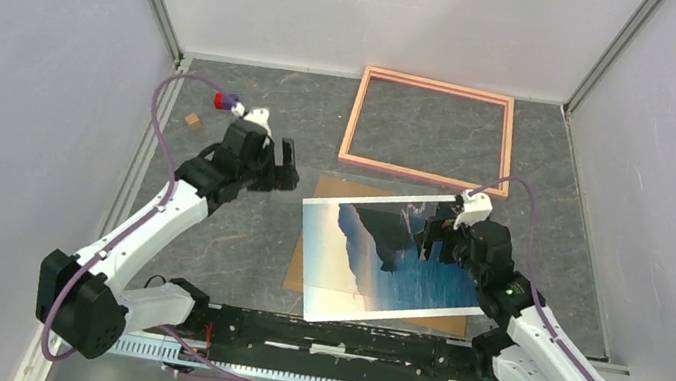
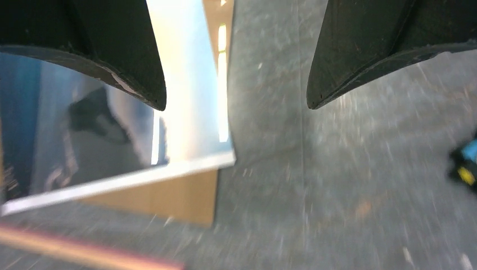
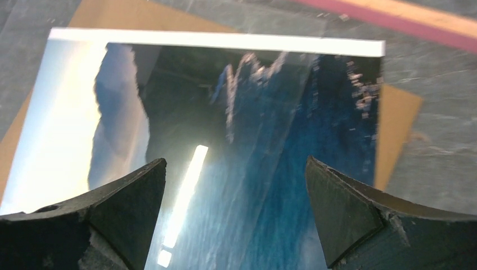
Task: Put the photo into the frame
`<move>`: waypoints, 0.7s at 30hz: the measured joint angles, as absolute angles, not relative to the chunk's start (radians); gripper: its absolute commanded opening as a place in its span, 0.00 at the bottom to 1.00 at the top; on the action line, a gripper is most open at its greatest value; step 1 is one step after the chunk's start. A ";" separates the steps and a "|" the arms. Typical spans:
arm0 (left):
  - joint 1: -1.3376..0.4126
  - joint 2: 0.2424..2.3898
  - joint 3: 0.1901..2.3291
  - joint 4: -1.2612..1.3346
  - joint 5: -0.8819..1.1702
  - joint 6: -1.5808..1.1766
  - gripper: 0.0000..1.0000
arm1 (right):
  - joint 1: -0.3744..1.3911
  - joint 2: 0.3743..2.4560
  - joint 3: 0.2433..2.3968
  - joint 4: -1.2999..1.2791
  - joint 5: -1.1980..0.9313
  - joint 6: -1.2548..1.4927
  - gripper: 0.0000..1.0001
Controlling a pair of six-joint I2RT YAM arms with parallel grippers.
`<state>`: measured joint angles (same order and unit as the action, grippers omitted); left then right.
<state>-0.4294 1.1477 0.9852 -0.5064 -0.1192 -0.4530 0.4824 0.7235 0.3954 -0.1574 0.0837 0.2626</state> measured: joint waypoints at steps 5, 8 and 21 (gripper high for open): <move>-0.428 1.135 0.805 -0.549 -0.087 -0.518 1.00 | 0.482 0.776 0.331 -0.052 -0.047 0.304 0.98; -0.426 1.119 0.728 -0.552 -0.060 -0.564 1.00 | 0.479 0.823 0.321 -0.014 -0.084 0.319 0.98; -0.215 1.052 0.497 -0.430 0.183 -0.708 1.00 | 0.291 0.929 0.192 0.178 -0.353 0.395 0.98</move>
<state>-0.2153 1.0519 0.4969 -0.4301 0.1833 -0.7078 0.2909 0.9291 0.1921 0.1783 -0.3534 0.3950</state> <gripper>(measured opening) 0.996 0.981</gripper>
